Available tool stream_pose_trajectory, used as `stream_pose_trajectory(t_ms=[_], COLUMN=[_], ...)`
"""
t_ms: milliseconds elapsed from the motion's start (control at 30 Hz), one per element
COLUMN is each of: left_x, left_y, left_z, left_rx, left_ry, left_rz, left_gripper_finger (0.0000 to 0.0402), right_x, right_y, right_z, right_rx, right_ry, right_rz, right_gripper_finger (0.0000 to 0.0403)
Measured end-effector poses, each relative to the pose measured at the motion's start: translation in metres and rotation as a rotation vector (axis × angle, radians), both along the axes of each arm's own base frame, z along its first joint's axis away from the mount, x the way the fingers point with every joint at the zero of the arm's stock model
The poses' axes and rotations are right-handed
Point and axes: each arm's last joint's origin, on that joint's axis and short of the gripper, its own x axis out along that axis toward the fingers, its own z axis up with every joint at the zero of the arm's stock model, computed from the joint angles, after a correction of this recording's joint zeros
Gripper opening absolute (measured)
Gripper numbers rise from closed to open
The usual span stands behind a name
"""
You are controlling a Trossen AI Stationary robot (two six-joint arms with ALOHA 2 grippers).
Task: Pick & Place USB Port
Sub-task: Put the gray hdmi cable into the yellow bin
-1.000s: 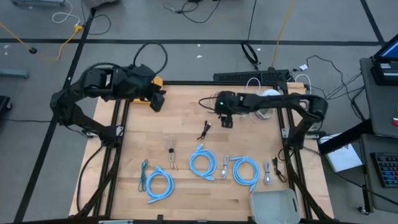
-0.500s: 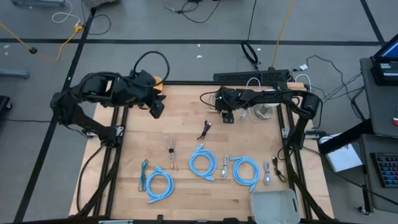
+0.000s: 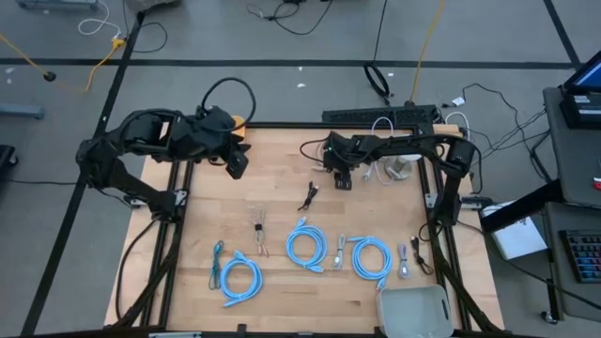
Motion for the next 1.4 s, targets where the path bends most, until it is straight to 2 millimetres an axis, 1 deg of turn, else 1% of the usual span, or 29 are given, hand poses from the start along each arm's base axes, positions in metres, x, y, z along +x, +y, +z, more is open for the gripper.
stream_pose_trajectory(t_ms=[167,200,267,333,400,433,500,567,700,733,833,933,1000,1067,1167,1267,1333,1400], left_x=[0.002,0.002,0.002,0.002,0.002,0.002,0.002,0.001,-0.002,-0.004,-0.009,-0.012,-0.007,0.005,0.033,0.055,0.063,0.066], left_y=[0.0,0.0,0.0,-0.001,-0.001,-0.001,-0.002,-0.002,-0.003,-0.002,0.005,0.012,0.014,0.019,0.027,0.034,0.039,0.041], left_z=[0.001,0.002,0.002,0.002,0.002,0.002,0.002,0.002,-0.003,-0.005,-0.017,-0.027,-0.036,-0.047,-0.065,-0.082,-0.094,-0.106], left_rx=[-0.001,-0.001,-0.002,-0.008,-0.011,-0.01,-0.004,0.002,-0.02,-0.039,-0.119,-0.196,-0.259,-0.361,-0.549,-0.72,-0.768,-0.802], left_ry=[-0.022,-0.025,-0.029,-0.034,-0.037,-0.038,-0.04,-0.04,0.001,0.009,0.012,-0.043,-0.087,-0.167,-0.358,-0.544,-0.619,-0.654], left_rz=[0.001,0.001,0.002,0.006,0.01,0.012,0.023,0.038,0.07,0.111,0.336,0.491,0.497,0.455,0.294,0.138,0.07,0.068], left_gripper_finger=[0.0145,0.0145,0.0145,0.0145,0.0145,0.0145,0.0145,0.0145,0.0145,0.0145,0.0145,0.0145,0.0145,0.0145,0.0145,0.0145,0.0145,0.0145], right_x=[-0.002,-0.003,-0.003,-0.004,-0.008,-0.007,0.0,0.003,0.013,0.017,0.022,0.025,0.026,0.025,0.02,0.021,0.017,0.013], right_y=[0.005,0.006,0.01,0.017,0.03,0.034,0.041,0.051,0.086,0.097,0.128,0.155,0.168,0.178,0.188,0.193,0.198,0.202], right_z=[0.005,0.007,0.014,0.028,0.043,0.054,0.086,0.118,0.17,0.186,0.227,0.252,0.26,0.261,0.255,0.251,0.249,0.249], right_rx=[0.023,0.032,0.029,0.017,0.032,0.028,0.0,0.02,0.025,0.002,-0.063,-0.118,-0.162,-0.2,-0.239,-0.276,-0.28,-0.282], right_ry=[0.012,0.011,0.001,-0.01,0.0,-0.025,-0.127,-0.203,-0.246,-0.284,-0.378,-0.454,-0.478,-0.473,-0.41,-0.38,-0.352,-0.343], right_rz=[-0.008,-0.01,-0.037,-0.033,0.011,0.039,0.077,0.098,0.2,0.23,0.296,0.335,0.344,0.353,0.352,0.322,0.306,0.287], right_gripper_finger=[0.0043,0.0032,0.0032,0.0032,0.0032,0.0032,0.0032,0.0032,0.0032,0.0032,0.0032,0.0032,0.0032,0.0032,0.0032,0.0032,0.0032,0.0032])
